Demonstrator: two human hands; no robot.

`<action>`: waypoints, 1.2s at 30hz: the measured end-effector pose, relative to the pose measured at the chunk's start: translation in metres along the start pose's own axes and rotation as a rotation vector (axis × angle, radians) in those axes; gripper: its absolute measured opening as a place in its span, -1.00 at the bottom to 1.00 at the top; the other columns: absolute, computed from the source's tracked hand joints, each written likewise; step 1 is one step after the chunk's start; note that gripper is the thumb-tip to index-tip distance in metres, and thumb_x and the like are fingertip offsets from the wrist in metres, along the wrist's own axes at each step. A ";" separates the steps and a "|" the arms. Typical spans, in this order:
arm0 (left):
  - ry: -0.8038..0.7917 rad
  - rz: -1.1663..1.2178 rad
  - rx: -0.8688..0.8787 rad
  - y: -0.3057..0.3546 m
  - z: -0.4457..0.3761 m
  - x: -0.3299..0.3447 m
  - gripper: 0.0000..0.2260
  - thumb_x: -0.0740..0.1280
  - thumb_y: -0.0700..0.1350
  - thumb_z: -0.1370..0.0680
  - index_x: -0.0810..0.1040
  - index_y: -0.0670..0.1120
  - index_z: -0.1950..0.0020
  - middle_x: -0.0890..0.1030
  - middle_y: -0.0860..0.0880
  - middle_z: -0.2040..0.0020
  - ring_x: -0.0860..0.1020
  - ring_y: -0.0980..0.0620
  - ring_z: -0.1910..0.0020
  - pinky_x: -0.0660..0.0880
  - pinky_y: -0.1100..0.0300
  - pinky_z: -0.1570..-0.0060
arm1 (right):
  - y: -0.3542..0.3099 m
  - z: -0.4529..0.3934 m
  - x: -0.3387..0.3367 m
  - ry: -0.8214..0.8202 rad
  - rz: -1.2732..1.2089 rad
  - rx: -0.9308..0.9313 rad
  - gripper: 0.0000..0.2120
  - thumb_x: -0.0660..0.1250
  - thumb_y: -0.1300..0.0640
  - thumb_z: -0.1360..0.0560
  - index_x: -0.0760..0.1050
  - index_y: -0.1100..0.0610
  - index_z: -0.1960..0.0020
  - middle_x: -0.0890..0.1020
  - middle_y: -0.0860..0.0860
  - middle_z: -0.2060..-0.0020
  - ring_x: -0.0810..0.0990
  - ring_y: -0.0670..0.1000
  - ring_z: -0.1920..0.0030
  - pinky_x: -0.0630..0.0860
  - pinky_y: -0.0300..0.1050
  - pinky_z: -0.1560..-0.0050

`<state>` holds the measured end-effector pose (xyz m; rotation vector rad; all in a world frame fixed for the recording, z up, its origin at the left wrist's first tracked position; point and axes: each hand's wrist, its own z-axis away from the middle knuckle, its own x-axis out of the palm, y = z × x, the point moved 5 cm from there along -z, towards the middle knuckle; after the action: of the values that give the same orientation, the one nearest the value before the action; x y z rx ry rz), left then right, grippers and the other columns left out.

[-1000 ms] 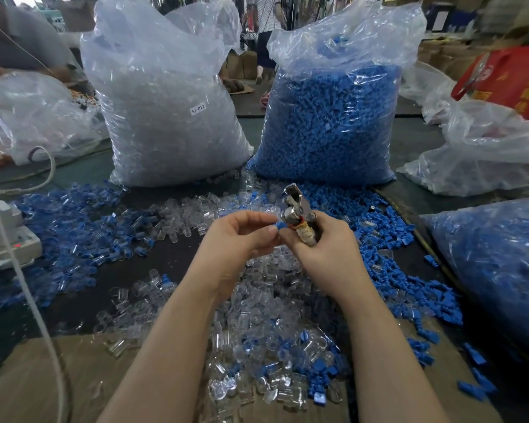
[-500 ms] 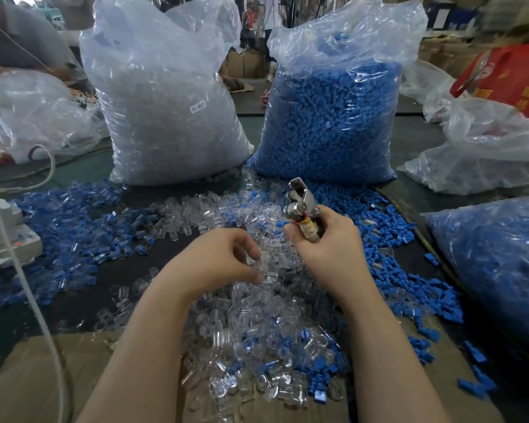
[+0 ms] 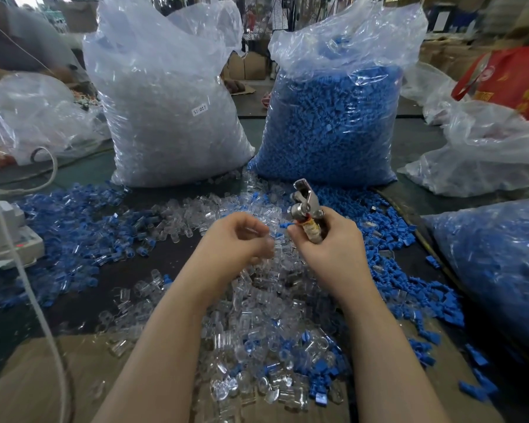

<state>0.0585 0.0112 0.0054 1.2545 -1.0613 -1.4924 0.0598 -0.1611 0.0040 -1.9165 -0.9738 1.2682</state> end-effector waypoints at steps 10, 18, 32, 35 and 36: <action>0.084 0.609 -0.041 0.009 0.003 0.013 -0.80 0.39 -0.33 -0.50 0.63 -0.15 -0.08 0.71 -0.10 0.22 0.70 0.05 0.20 0.60 0.29 0.25 | -0.003 0.001 -0.004 0.045 -0.144 -0.023 -0.87 0.45 0.03 -0.48 0.52 -0.08 0.20 0.63 -0.10 0.30 0.58 -0.08 0.27 0.54 0.00 0.20; 0.253 0.443 0.073 0.017 0.006 0.010 -0.85 0.51 -0.33 -0.40 0.67 -0.13 0.09 0.72 -0.15 0.17 0.70 -0.02 0.16 0.57 0.30 0.20 | -0.008 0.000 -0.008 0.074 -0.196 -0.024 -0.85 0.39 -0.13 -0.38 0.52 -0.06 0.21 0.63 -0.14 0.29 0.56 -0.08 0.31 0.55 0.03 0.22; 0.328 0.164 0.186 0.028 0.014 0.014 -0.86 0.53 -0.25 -0.39 0.72 -0.03 0.15 0.71 -0.01 0.27 0.65 0.10 0.27 0.62 0.23 0.16 | -0.006 0.003 -0.009 0.082 -0.174 -0.044 -0.90 0.38 -0.12 -0.40 0.48 -0.14 0.21 0.60 -0.26 0.33 0.50 -0.15 0.35 0.43 -0.07 0.30; 0.334 0.151 0.187 0.028 0.014 0.014 -0.87 0.54 -0.25 -0.39 0.72 -0.03 0.14 0.71 0.01 0.27 0.63 0.12 0.28 0.61 0.22 0.17 | -0.007 0.003 -0.008 0.079 -0.179 -0.048 -0.90 0.39 -0.10 -0.41 0.48 -0.16 0.21 0.59 -0.28 0.33 0.51 -0.17 0.34 0.41 -0.11 0.30; 0.334 0.148 0.188 0.028 0.015 0.014 -0.87 0.54 -0.25 -0.39 0.72 -0.03 0.14 0.71 0.01 0.27 0.63 0.13 0.29 0.59 0.22 0.18 | -0.007 0.003 -0.008 0.078 -0.183 -0.048 -0.90 0.40 -0.08 -0.42 0.48 -0.17 0.21 0.60 -0.29 0.33 0.51 -0.17 0.34 0.42 -0.10 0.29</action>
<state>0.0456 -0.0075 0.0308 1.4626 -1.0599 -1.0454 0.0530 -0.1636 0.0119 -1.8510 -1.1196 1.0666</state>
